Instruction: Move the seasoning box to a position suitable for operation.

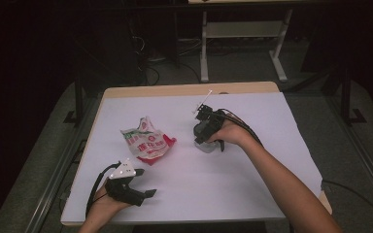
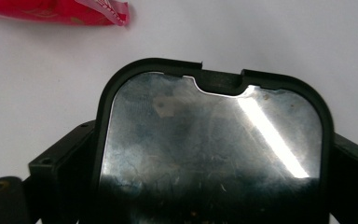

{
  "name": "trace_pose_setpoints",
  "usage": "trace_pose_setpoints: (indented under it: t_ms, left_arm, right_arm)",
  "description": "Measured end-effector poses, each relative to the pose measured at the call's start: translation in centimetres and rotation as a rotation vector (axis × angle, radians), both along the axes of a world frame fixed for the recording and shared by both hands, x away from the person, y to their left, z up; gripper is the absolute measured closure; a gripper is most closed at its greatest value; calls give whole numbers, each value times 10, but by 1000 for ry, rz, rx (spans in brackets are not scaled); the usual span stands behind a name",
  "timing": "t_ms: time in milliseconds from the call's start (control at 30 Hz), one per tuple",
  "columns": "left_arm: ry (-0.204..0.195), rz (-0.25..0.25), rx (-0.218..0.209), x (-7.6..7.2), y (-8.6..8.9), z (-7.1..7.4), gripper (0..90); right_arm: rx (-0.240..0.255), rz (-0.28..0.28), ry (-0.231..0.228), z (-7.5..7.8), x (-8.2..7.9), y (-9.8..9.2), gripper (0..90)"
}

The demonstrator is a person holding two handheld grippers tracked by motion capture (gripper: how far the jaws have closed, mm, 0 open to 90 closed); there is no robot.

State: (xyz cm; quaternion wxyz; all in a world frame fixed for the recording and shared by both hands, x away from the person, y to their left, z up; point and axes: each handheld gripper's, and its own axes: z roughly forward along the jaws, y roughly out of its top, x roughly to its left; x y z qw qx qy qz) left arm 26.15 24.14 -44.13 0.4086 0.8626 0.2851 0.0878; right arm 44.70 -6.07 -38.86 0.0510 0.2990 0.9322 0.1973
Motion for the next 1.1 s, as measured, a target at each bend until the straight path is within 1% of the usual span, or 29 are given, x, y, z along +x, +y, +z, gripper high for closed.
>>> trace_pose_setpoints:
  t_ms: [67, 167, 400, 567, 700, 833, 900, 933, 1033, 1100]
  left_arm:
    - [0, 0, 1, 0, 0, 0, 128]
    - [-1, 0, 1, 0, 0, 0, 128]
    - [6, 1, -1, 0, 0, -1, 128]
    - [1, 1, -1, 0, 0, -1, 128]
    - [5, 1, -3, 0, 0, -1, 128]
    - [8, 1, -6, 0, -1, -1, 128]
    - [7, -1, -1, 0, -1, -1, 128]
    - [8, 1, -4, 0, -1, -2, 128]
    - [6, -8, 6, 0, -1, -1, 128]
    - [10, -6, 1, 0, -2, -2, 128]
  right_arm:
    - [-9, 3, 6, -2, 1, 0, 71]
    - [-6, 8, 10, -2, 1, 0, 130]
    - [-11, 9, 11, -1, 1, 1, 139]
    - [-10, 8, 9, -1, 1, 1, 143]
    - [-16, 12, -5, -1, 1, 0, 145]
    - [-17, 7, -9, 2, -1, -3, 146]
    - [-13, 11, -3, 4, -2, -5, 146]
    - [-15, 12, -5, 6, -3, -6, 146]
    - [-15, 22, -12, 11, -9, -10, 147]
    - [-15, 32, -16, 15, -13, -12, 147]
